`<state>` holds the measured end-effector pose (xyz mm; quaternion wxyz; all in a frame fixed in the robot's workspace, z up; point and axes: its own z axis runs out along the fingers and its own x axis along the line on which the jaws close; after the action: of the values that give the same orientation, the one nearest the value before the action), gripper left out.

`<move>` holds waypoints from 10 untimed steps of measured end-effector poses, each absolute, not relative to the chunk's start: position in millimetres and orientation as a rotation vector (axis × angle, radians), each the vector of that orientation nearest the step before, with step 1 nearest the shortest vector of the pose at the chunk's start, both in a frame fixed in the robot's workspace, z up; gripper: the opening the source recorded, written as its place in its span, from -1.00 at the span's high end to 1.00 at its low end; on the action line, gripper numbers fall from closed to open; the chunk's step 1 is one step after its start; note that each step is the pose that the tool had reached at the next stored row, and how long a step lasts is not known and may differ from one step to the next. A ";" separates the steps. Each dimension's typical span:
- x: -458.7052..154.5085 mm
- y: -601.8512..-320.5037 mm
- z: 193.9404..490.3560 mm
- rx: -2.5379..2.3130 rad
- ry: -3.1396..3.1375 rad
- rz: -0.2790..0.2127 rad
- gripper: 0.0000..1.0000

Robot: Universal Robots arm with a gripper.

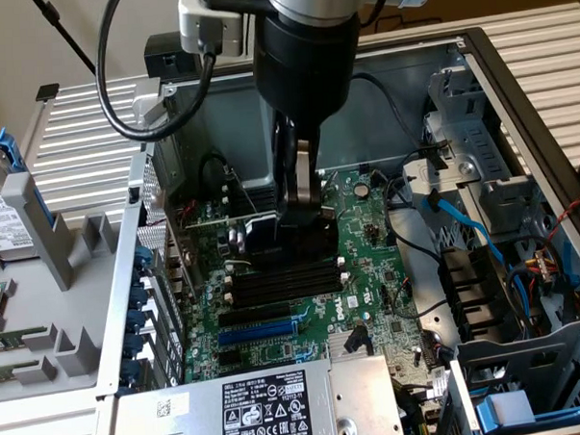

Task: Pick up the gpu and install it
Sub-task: 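Insert the gpu into the slot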

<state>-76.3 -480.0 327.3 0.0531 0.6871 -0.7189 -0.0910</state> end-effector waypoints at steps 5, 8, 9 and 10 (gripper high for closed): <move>-76.3 -480.1 327.2 2.088 -2.185 -0.277 0.47; -76.3 -480.0 326.7 2.089 -2.185 -0.277 0.47; -76.2 -480.0 325.8 2.089 -2.185 -0.277 0.47; -76.3 -480.1 324.6 2.089 -2.185 -0.277 0.47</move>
<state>-76.3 -480.1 324.6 0.0531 0.6871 -0.7189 -0.0911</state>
